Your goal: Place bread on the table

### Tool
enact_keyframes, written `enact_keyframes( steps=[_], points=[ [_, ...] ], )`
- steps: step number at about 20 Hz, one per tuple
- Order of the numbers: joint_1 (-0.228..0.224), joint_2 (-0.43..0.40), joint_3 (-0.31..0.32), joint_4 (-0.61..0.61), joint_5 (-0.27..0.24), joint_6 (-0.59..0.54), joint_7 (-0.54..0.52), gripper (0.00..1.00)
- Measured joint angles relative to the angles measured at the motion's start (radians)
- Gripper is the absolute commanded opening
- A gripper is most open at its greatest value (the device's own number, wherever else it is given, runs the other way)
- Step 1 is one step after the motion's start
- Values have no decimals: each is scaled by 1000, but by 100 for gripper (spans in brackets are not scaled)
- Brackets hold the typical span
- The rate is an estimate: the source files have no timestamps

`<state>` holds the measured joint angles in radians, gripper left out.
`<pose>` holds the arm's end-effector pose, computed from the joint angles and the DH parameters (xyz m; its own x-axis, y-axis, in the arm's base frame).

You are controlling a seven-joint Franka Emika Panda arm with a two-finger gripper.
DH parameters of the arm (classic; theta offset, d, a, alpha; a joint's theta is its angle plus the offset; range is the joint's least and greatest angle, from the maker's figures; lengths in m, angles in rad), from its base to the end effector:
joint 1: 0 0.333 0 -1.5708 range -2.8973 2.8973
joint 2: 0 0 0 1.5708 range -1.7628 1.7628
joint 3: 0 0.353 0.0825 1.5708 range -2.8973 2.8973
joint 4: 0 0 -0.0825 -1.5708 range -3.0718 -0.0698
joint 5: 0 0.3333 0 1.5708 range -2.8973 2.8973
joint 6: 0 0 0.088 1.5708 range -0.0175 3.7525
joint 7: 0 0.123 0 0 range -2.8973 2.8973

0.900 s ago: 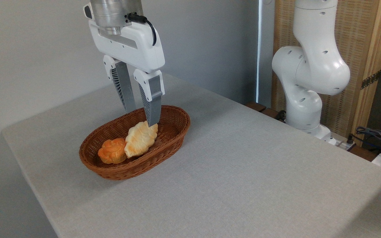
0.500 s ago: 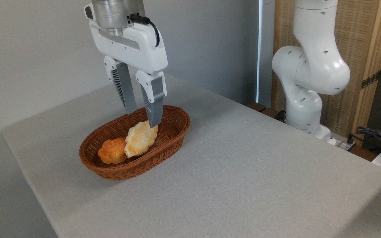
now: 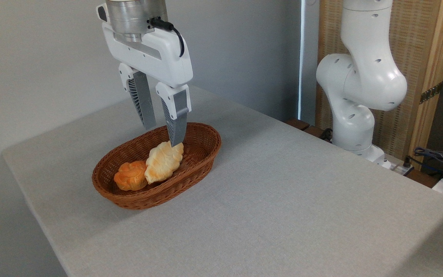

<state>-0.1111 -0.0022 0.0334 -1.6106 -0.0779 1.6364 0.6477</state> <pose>0.5071 -0.0486 0.6360 0.7501 -0.6577 0.0691 -0.6609 -0.7491 0.0453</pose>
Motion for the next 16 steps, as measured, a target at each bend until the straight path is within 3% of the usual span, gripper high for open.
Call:
enact_keyframes(
  steps=[5, 8, 12, 16],
  points=[
    [-8, 5, -49, -26, -71, 11, -2, 100],
    [-13, 9, -98, -89, -118, 87, -4, 100],
    [-29, 24, -181, -217, -122, 230, -94, 100],
    [-49, 29, -190, -317, -122, 275, -113, 100]
  ],
)
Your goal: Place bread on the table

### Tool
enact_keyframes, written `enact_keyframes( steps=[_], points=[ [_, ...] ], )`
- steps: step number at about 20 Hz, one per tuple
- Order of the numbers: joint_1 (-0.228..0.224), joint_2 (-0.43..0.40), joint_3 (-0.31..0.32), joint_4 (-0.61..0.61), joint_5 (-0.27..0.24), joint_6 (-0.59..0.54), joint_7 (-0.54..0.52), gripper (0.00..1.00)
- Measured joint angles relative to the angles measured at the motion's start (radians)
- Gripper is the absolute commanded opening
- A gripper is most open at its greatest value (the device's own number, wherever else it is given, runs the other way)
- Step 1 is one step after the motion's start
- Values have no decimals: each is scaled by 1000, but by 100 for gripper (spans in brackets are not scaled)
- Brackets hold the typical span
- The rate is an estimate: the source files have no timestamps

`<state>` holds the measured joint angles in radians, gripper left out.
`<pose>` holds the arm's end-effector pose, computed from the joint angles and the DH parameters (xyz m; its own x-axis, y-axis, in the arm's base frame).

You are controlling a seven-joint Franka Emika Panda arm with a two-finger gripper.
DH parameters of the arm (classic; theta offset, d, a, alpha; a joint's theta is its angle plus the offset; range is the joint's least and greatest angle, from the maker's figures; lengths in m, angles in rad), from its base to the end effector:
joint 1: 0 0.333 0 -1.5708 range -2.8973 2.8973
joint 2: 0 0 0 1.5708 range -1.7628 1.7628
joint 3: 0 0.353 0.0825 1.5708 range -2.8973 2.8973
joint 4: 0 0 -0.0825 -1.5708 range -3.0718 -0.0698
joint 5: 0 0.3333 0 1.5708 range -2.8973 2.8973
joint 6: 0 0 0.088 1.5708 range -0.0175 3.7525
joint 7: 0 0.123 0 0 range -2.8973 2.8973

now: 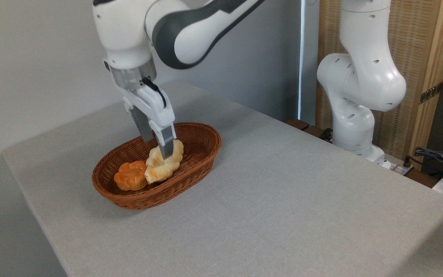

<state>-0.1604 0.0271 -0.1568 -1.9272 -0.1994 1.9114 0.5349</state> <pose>0.4844 -0.1762 0.5106 0.7125 -0.6996 0.0536 -0.6954 -0.6940 0.1866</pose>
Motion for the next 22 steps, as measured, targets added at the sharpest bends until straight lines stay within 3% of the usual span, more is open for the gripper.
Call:
enact_keyframes(
  steps=[7, 8, 11, 14, 17, 22],
  points=[
    [-14, 2, 0, -78, 0, 97, 0, 100],
    [-18, 2, 0, -86, 0, 110, 0, 97],
    [-22, 2, 0, -93, 0, 120, 0, 71],
    [-22, 2, 0, -93, 0, 121, 0, 56],
    [-22, 2, 0, -93, 0, 121, 0, 47],
    [-22, 2, 0, -93, 0, 121, 0, 46]
  ],
)
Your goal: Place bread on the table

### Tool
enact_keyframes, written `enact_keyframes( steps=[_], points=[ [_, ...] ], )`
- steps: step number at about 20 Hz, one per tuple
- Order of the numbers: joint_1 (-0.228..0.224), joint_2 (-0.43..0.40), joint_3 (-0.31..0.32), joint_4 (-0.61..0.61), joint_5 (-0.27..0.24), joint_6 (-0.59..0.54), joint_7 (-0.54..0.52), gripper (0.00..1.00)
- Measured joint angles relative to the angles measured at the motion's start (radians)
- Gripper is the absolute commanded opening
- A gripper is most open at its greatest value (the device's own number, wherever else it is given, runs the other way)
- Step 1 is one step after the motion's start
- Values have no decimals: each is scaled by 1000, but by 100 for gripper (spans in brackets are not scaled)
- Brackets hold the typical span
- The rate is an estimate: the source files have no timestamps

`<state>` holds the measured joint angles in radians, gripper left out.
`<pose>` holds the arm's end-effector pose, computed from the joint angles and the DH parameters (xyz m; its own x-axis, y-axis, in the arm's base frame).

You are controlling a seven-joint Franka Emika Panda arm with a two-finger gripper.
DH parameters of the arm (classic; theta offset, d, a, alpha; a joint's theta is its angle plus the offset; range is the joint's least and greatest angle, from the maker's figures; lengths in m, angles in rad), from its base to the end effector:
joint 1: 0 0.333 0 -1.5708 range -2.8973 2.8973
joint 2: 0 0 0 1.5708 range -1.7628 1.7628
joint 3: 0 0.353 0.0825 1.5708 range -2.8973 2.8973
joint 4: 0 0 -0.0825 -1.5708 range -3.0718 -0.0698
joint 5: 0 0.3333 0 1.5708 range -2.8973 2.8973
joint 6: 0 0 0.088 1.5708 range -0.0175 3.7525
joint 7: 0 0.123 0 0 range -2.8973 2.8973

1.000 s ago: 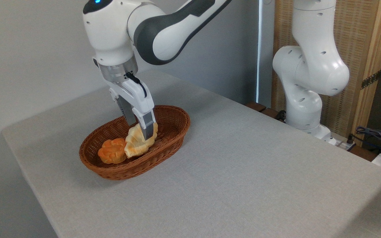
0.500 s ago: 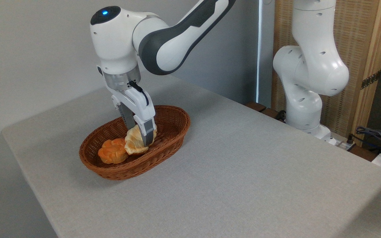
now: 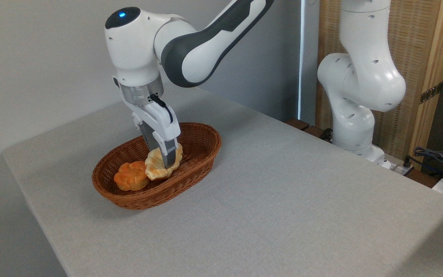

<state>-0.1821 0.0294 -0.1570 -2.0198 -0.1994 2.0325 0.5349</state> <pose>0.4796 -0.1833 0.4803 0.7109 -0.6997 0.0708 -0.6999 -0.6942 0.1677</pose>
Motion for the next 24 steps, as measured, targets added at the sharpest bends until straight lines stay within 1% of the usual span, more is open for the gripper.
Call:
enact_keyframes(
  steps=[3, 9, 10, 18, 19, 24],
  points=[
    [0, 0, 0, 0, 0, 0, 0, 43],
    [0, -1, 5, 2, 0, 1, 0, 42],
    [1, -1, 7, 4, 0, 1, 0, 40],
    [3, -5, 24, 45, 0, -3, 0, 38],
    [4, -6, 27, 52, 0, -7, 0, 36],
    [5, -6, 36, 66, 0, -16, 0, 31]
  ],
)
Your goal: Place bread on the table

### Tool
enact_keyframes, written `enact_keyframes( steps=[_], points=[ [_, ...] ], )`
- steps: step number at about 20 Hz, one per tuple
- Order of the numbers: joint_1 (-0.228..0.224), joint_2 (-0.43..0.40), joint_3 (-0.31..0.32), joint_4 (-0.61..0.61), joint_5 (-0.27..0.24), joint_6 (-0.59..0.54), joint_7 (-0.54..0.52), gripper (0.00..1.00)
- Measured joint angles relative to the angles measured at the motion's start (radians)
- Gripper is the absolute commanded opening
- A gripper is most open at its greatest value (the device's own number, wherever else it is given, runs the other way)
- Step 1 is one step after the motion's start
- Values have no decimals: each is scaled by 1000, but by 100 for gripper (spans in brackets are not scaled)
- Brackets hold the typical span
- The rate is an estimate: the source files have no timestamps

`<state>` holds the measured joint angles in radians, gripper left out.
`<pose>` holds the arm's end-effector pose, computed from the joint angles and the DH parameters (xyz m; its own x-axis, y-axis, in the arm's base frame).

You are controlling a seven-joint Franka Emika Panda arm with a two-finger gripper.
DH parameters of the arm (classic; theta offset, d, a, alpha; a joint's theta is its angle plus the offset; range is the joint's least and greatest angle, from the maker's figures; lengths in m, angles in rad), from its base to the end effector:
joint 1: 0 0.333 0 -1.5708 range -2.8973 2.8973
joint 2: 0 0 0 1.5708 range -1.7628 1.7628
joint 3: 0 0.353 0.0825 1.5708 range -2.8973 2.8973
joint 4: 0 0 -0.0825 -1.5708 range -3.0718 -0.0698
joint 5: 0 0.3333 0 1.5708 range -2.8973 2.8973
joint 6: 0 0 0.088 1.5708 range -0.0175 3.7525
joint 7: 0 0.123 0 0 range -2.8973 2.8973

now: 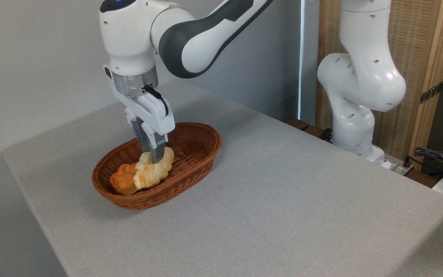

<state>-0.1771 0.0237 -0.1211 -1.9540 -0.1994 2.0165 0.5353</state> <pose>0.4957 -0.1669 0.5098 0.7318 -0.6708 0.1208 -0.6815 -0.7177 0.1431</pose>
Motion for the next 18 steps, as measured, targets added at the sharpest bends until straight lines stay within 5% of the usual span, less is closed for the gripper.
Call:
enact_keyframes(
  steps=[4, 8, 18],
  points=[
    [0, 0, 0, 1, 0, 0, 0, 28],
    [0, 0, 0, 1, 0, 0, 1, 8],
    [0, -1, 0, 6, 0, -10, 3, 3]
  ],
)
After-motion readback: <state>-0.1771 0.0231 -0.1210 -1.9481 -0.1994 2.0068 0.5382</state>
